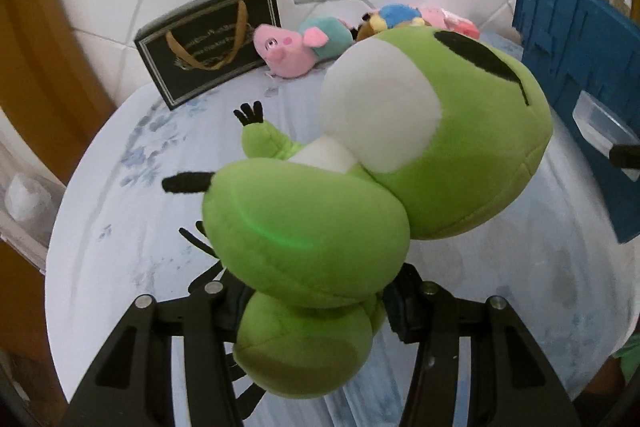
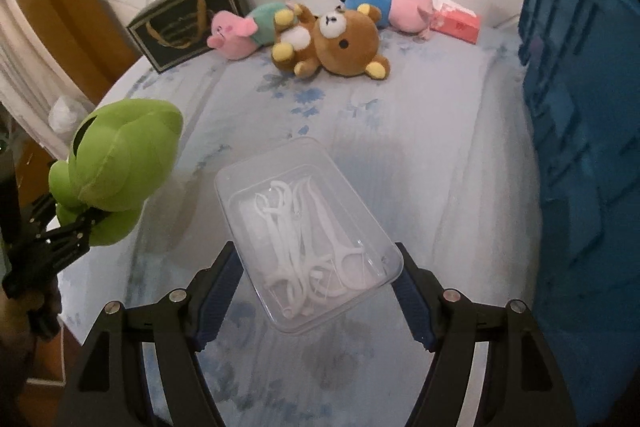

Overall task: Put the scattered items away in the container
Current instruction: 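Lift and carry the frog with left tool while right tool carries the floss box to crate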

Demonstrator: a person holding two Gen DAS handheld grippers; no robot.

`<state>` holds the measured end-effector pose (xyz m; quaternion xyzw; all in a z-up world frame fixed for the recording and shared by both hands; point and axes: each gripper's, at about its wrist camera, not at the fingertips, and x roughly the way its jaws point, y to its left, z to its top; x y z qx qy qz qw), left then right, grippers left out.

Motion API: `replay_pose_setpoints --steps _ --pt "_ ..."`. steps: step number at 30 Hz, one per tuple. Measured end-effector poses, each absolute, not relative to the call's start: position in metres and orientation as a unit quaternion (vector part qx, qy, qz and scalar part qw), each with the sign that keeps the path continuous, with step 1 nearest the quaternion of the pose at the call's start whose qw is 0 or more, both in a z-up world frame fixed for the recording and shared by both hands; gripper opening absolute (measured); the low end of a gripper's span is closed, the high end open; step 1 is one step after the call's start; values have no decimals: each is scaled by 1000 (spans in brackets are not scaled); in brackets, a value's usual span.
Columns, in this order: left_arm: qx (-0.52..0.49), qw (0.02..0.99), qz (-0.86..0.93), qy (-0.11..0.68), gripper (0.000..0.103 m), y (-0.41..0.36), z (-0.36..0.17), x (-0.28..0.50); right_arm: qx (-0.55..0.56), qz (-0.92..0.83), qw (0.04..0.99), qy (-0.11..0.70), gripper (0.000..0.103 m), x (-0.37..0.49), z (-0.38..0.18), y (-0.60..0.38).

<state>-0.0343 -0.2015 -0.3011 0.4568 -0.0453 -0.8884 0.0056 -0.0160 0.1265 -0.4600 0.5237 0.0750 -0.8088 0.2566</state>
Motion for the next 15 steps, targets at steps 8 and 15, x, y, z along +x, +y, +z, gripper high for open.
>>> replay_pose_setpoints --steps 8,15 --pt "432 21 -901 -32 50 -187 -243 -2 497 -817 283 75 73 17 -404 138" --pt "401 24 -915 -43 50 -169 -197 28 460 -829 308 75 73 41 -355 147"
